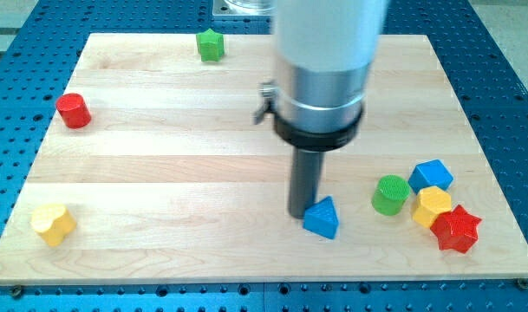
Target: Move the triangle into the green circle
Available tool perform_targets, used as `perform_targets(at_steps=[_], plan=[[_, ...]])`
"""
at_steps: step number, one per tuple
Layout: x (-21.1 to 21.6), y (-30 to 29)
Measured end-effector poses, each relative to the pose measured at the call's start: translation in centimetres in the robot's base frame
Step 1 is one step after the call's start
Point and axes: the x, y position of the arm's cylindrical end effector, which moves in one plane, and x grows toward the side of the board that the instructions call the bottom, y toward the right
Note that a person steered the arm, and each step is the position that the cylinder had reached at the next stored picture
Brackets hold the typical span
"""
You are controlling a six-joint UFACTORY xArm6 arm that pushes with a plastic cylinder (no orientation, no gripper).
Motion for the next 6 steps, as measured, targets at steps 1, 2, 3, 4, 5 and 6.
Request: perform_targets(at_steps=[1, 2, 3, 4, 5, 6], plan=[[2.1, -2.8], [3.0, 1.6], [3.0, 6.2], [3.0, 8.2], [4.6, 3.6], [7.3, -7.5]])
